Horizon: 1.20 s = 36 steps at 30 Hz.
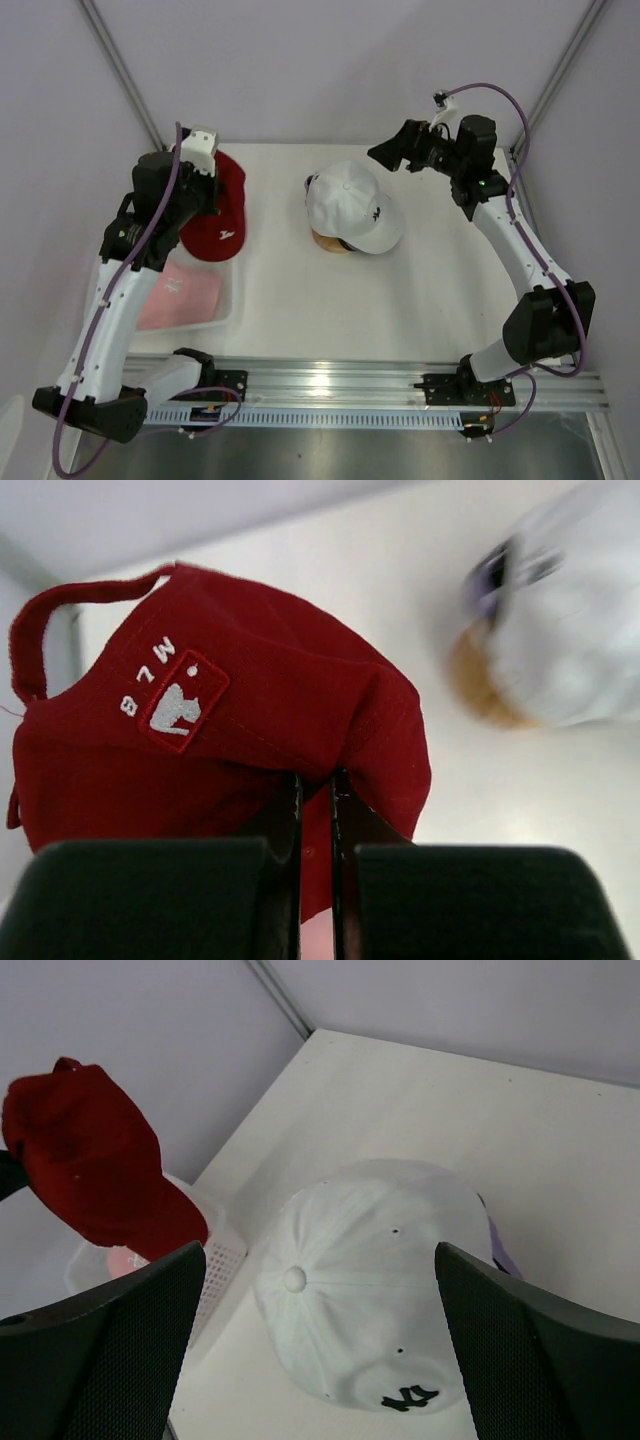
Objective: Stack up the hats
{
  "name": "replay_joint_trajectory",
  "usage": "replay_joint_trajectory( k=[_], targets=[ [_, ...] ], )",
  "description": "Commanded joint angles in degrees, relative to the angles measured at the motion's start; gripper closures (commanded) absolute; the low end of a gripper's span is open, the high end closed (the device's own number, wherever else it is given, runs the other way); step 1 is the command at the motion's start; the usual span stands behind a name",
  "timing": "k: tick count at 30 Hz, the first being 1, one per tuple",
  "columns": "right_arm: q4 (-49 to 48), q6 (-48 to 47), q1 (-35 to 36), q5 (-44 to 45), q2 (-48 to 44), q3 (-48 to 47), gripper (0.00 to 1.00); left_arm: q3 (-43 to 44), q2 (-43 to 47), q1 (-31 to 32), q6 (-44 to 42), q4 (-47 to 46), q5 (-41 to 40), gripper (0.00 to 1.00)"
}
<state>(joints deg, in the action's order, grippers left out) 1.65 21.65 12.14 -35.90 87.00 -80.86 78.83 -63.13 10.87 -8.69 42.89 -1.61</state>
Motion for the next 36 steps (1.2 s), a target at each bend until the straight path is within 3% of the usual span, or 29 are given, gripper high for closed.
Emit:
replay_joint_trajectory(
  k=[1, 6, 11, 14, 18, 23, 30, 36],
  targets=[
    [-5.95, 3.04, 1.13, -3.38, -3.24, -0.8, 0.01, 4.05, 2.66, 6.6, 14.82, -8.69, 3.18, 0.99],
    [-14.72, 9.63, 3.23, -5.58, -5.08, 4.65, 0.01, 4.32, 3.1, 7.84, 33.8, -22.65, 12.67, 0.99],
    [-13.44, 12.54, 0.7, -2.79, -8.59, 9.4, 0.01, -3.46, 2.93, 10.04, 51.61, -41.78, 12.16, 0.99],
    [-10.44, 13.94, -3.78, -1.28, -12.98, 12.21, 0.01, -7.36, 1.01, 13.19, 56.05, -49.82, 9.27, 0.99],
    [-7.02, 13.86, -8.88, 1.71, -20.02, 16.08, 0.0, -7.11, -2.78, 17.59, 57.99, -50.01, 3.73, 0.99],
    [-4.02, 12.44, -10.3, 1.63, -26.08, 19.5, 0.01, -7.99, -6.38, 23.92, 65.44, -51.15, -6.62, 0.99],
    [-15.09, 21.67, -10.3, -0.75, -32.15, 34.61, 0.01, -6.68, -10.69, 29.73, 73.81, -52.48, -21.22, 0.99],
    [-25.01, 26.68, -9.42, -1.45, -36.11, 45.16, 0.01, -1.84, -15.26, 32.54, 78.47, -48.78, -27.05, 0.99]
  ],
)
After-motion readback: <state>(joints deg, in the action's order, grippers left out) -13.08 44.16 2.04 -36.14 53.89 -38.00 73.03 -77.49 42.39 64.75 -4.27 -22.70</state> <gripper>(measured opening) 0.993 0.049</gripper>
